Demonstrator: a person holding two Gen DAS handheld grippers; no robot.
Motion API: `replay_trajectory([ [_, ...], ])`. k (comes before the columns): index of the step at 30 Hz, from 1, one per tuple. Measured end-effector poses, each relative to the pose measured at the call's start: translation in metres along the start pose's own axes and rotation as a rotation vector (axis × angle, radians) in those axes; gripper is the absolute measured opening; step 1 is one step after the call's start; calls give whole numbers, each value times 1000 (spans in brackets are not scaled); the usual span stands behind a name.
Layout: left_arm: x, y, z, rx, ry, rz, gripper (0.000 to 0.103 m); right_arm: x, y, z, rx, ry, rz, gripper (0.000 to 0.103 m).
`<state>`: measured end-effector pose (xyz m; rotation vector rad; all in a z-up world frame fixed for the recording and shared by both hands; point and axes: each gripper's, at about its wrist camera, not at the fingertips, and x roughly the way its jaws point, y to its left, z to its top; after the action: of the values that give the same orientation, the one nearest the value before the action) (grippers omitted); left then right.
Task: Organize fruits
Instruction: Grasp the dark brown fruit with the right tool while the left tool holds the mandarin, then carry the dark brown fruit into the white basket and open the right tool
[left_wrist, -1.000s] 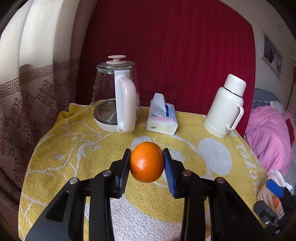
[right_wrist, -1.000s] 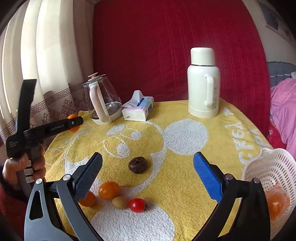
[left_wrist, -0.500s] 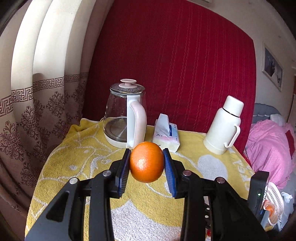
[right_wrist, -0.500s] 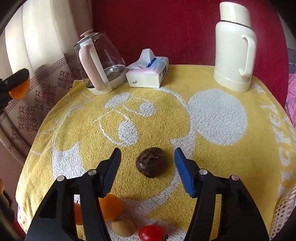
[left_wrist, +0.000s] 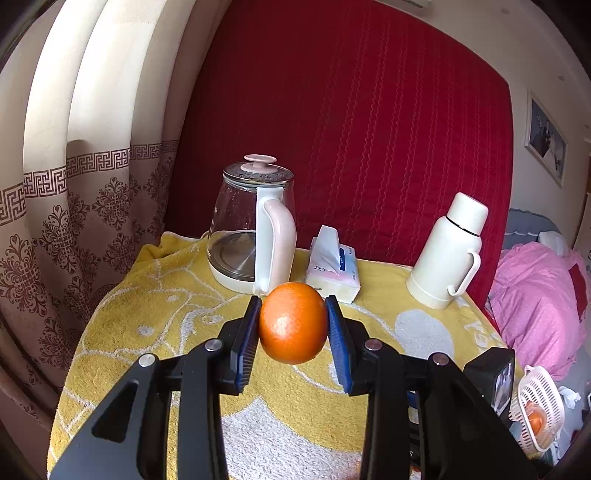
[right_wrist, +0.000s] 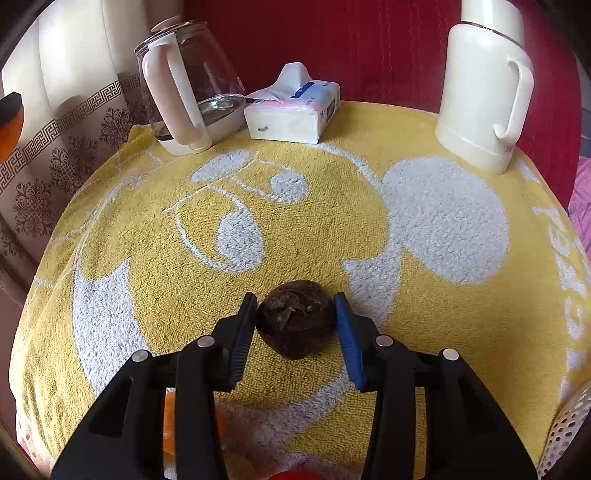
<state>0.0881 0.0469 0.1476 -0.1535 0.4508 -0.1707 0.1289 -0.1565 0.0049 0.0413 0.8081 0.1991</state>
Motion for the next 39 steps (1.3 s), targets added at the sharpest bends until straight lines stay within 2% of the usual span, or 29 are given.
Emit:
replay_trajectory([
  [9,-2,-3,0,5,-5,-8,35,-40,-2,2,14,-103,-9,43],
  [18,-7,-8,1,8,-19,-20,35,-95,-29,-9,104,-225,-57,43],
  [28,-16,-23,-1,44,-34,-43,35,-162,-79,-36,240,-347,-162,43],
  [39,-24,-41,-2,79,-46,-79,35,-213,-124,-77,340,-401,-287,43],
])
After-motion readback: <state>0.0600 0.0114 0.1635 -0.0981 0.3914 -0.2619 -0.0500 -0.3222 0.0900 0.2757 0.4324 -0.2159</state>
